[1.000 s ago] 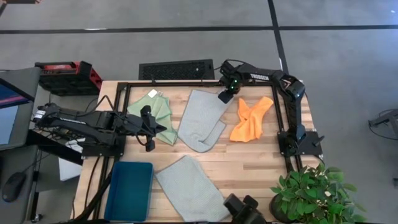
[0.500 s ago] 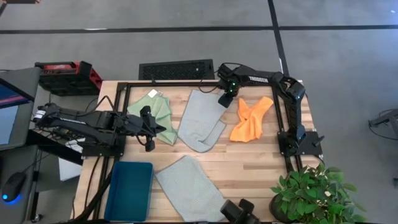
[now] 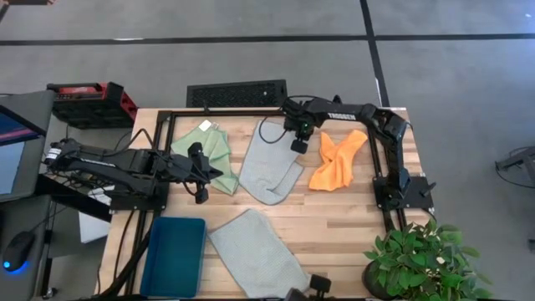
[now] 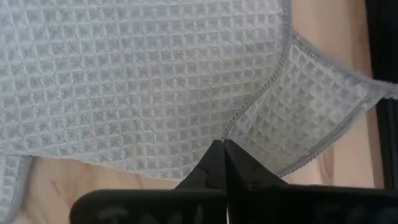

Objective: Fold microfiber towels
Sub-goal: Fold the top gray microfiber towel

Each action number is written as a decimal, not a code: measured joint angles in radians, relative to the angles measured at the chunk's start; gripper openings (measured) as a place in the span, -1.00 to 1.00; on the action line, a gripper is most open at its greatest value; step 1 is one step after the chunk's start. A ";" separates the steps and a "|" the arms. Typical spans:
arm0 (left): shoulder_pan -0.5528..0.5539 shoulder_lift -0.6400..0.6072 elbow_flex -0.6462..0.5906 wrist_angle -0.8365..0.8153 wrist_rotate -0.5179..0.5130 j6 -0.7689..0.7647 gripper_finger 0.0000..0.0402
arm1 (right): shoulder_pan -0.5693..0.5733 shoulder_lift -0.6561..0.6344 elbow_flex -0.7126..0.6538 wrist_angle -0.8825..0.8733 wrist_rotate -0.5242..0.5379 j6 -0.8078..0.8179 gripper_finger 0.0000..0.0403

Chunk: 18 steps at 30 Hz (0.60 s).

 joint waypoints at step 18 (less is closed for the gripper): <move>0.000 0.000 0.000 -0.016 0.000 -0.027 -1.00 | -0.007 0.005 0.002 0.005 0.012 0.042 -0.47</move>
